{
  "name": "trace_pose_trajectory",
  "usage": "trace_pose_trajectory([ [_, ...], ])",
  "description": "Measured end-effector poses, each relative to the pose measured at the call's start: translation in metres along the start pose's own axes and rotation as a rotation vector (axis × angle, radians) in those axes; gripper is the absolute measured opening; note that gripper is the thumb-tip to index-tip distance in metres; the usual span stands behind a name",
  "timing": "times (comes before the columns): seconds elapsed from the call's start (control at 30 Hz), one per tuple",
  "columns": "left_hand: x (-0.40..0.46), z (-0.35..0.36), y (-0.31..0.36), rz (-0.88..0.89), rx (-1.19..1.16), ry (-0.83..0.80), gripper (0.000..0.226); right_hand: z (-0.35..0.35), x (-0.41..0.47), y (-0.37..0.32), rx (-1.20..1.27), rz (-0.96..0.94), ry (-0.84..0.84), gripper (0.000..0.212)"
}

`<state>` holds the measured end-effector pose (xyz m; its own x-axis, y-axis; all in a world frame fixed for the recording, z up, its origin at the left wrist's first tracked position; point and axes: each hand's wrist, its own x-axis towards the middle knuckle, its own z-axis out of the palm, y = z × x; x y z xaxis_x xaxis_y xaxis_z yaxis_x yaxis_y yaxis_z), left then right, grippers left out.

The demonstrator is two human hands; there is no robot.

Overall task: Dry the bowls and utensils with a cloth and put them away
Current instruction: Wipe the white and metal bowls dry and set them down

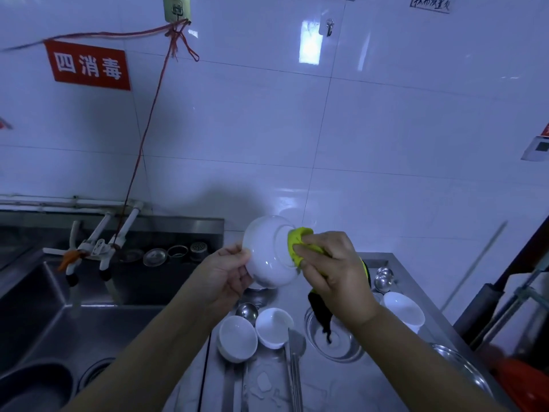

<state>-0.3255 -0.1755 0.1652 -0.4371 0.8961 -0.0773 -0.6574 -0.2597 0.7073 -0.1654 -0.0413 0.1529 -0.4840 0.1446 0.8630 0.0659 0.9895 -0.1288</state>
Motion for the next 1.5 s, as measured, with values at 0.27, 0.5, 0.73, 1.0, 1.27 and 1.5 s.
trace_pose_trajectory([
  [0.27,-0.001,0.010,-0.002,0.011,-0.022,0.049,0.025,0.020,0.009,-0.040,0.086,0.158,0.090,0.025],
  [0.5,-0.009,0.019,-0.006,0.033,-0.088,0.066,0.016,0.013,0.028,-0.041,0.119,0.243,0.142,0.033],
  [0.73,-0.013,0.031,-0.010,-0.033,-0.195,0.096,0.043,0.028,0.019,-0.063,-0.101,0.030,0.009,0.036],
  [1.0,-0.027,0.040,-0.005,-0.044,-0.449,0.105,0.020,0.018,0.002,-0.043,-0.043,0.026,0.184,0.033],
  [1.27,-0.027,0.034,-0.019,-0.081,-0.640,0.084,0.028,0.017,0.009,-0.058,0.066,0.163,0.232,0.033],
  [1.5,-0.025,0.025,-0.029,-0.067,-0.556,-0.015,0.065,0.022,-0.010,-0.052,-0.005,0.044,0.218,0.029],
])
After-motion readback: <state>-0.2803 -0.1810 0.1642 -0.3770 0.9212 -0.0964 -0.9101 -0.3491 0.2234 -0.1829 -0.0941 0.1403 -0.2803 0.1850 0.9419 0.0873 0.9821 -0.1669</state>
